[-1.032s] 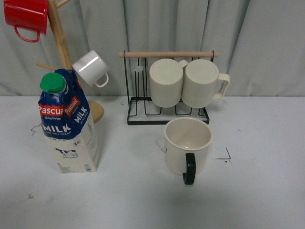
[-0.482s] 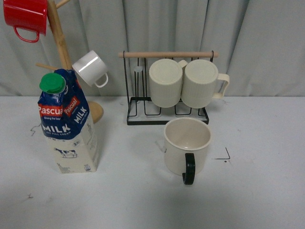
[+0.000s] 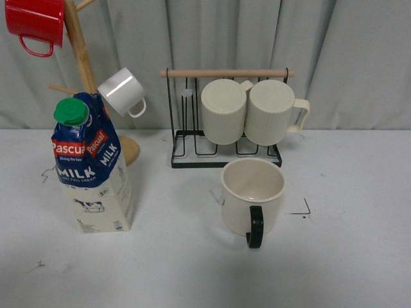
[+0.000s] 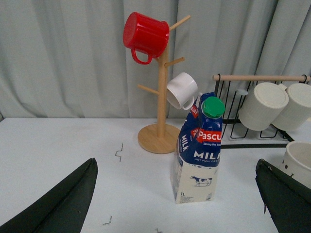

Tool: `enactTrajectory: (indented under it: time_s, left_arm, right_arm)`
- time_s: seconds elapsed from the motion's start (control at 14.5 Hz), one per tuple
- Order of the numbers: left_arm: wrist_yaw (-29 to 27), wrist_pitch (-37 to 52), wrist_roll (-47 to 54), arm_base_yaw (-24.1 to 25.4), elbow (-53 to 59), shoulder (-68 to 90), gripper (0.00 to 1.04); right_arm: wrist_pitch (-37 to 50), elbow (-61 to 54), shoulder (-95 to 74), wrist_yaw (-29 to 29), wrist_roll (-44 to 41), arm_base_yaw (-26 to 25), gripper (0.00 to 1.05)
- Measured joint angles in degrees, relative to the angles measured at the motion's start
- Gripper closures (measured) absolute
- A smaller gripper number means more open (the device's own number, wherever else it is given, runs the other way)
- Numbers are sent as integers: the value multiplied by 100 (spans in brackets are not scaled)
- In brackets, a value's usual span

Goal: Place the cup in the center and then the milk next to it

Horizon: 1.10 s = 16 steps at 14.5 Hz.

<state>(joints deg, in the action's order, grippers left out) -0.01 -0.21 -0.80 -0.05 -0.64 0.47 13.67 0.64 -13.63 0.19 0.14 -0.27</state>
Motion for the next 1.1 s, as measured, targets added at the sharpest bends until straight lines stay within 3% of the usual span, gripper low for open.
enactTrajectory:
  time_s: [0.41,0.48,0.89,0.96,1.1]
  left_arm:
    - [0,0,0,0,0,0,7]
    - [0,0,0,0,0,0,7]
    - [2,2,0,0,0,0,7]
    - [0,2,0,0,0,0,7]
    - [2,2,0,0,0,0,7]
  right_arm:
    - [-420,0,420,0,0,0,103]
    - [-1305,4,986,-17,2,0,103]
    - [-1386,4,1338,-15,0,0,103]
    - [-1388,4,1338,-15,-2,0,97]
    - [-1386,4,1338,-17,-2,0,70]
